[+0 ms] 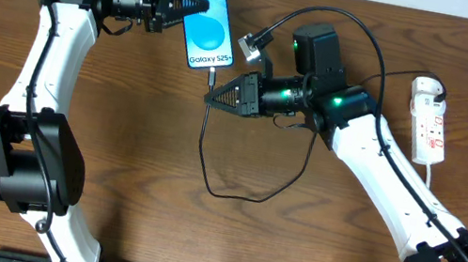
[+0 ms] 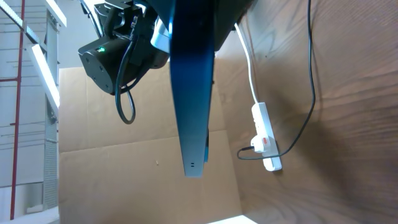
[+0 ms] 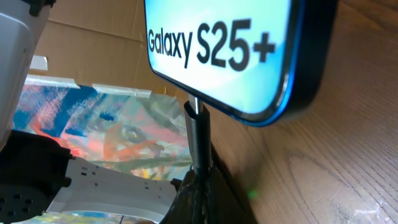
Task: Plug charger to phone and switch on socket
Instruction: 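Push the connector up into the phone's charging port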
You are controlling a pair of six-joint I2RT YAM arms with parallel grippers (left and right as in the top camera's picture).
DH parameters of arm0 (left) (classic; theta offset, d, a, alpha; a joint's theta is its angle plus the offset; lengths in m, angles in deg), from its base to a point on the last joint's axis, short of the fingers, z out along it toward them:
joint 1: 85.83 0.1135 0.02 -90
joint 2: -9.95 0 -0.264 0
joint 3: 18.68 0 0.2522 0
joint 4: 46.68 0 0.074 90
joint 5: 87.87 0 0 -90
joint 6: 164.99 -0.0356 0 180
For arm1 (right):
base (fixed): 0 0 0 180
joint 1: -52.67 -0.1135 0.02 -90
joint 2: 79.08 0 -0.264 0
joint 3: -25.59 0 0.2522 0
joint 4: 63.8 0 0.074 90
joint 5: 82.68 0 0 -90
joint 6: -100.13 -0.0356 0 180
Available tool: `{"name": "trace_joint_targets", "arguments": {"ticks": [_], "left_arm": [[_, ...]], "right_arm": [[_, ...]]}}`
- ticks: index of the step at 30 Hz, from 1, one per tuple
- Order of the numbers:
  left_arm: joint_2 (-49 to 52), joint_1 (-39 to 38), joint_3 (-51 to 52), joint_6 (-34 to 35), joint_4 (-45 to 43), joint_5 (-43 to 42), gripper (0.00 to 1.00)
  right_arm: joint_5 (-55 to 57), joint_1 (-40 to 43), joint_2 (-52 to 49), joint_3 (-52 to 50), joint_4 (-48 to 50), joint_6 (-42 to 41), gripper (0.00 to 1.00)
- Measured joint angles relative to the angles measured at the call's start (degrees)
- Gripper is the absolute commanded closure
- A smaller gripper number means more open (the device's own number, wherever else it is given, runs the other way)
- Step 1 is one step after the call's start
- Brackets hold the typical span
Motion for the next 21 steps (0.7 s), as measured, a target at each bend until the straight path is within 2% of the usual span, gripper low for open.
{"name": "trace_joint_targets", "arguments": {"ticks": [21], "left_arm": [[0.00,-0.02,0.00,0.00,0.00,-0.02,0.93]], "right_arm": [[0.02,-0.90,0.00,0.00,0.13,0.00,0.99]]}}
